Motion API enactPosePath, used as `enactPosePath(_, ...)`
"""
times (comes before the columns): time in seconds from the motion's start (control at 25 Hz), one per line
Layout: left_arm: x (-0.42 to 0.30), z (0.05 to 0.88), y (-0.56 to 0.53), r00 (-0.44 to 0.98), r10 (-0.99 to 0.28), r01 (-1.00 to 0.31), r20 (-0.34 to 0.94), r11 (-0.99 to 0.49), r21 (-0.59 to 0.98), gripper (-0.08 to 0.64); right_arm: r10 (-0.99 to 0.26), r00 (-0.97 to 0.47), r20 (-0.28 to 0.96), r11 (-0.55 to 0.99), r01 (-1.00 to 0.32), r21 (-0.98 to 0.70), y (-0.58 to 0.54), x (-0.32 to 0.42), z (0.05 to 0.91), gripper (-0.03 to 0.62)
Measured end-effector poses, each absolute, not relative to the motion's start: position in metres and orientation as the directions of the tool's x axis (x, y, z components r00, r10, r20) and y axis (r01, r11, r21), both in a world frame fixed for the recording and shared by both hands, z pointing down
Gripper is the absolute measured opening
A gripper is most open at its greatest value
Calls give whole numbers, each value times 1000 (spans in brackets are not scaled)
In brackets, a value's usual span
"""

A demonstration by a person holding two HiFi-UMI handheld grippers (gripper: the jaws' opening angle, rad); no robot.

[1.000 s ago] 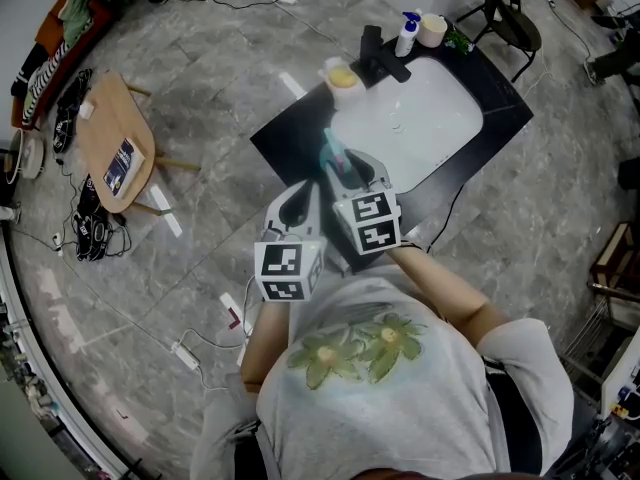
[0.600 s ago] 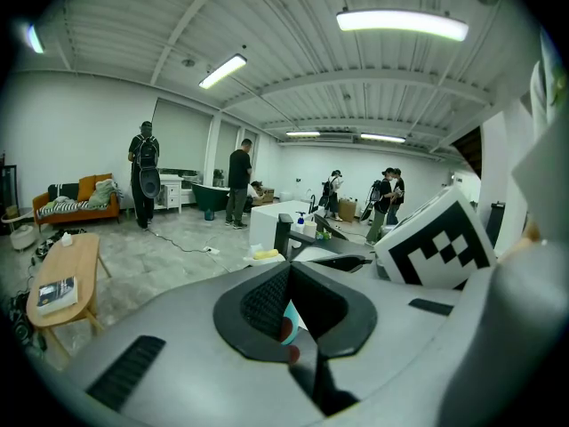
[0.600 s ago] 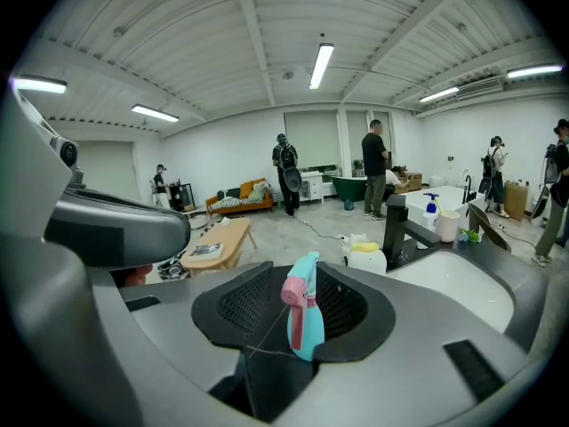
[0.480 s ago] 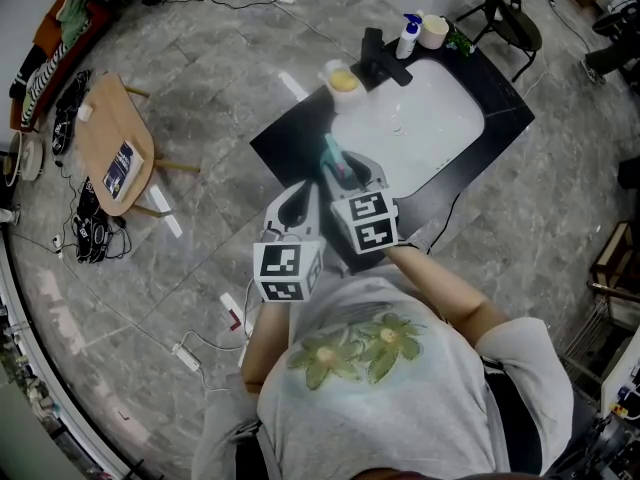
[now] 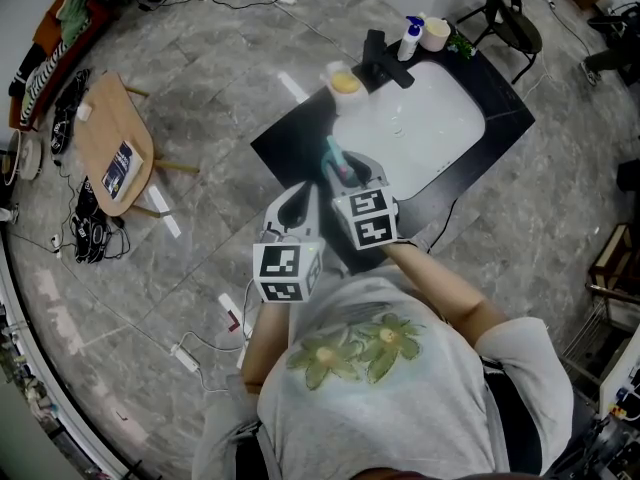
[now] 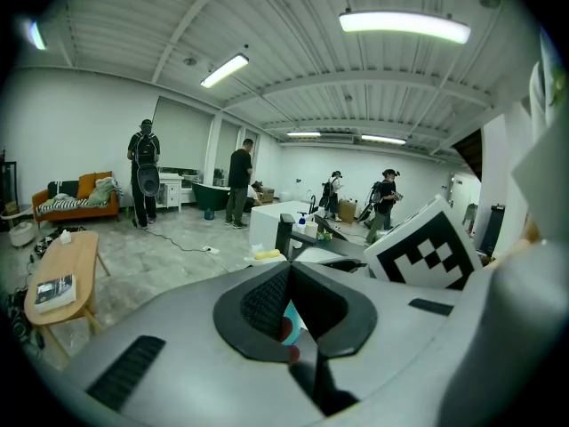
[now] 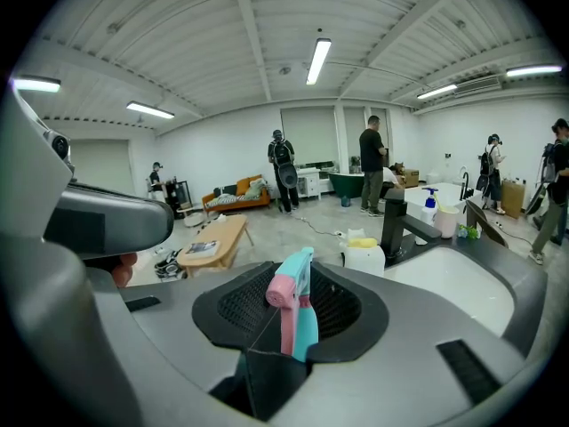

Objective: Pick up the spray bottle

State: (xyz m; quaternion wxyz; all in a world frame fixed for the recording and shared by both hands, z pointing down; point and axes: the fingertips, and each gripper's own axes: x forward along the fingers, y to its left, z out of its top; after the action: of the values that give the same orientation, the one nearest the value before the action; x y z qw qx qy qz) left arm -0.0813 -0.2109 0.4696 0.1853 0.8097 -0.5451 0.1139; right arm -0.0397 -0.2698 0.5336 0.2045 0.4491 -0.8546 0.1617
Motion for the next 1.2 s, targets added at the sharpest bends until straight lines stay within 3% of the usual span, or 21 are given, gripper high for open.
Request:
enactPosePath(0.44, -80, 470, -211, 389, -836, -921, 387, -343, 184, 8, -706, -502, 499, 553, -831, -54, -273, -36, 535, 80)
enactPosePath(1.2, -77, 467, -208, 390, -838, -921, 383, -347, 178, 8, -714, -511, 480, 583, -812, 3, -270, -31, 530, 72)
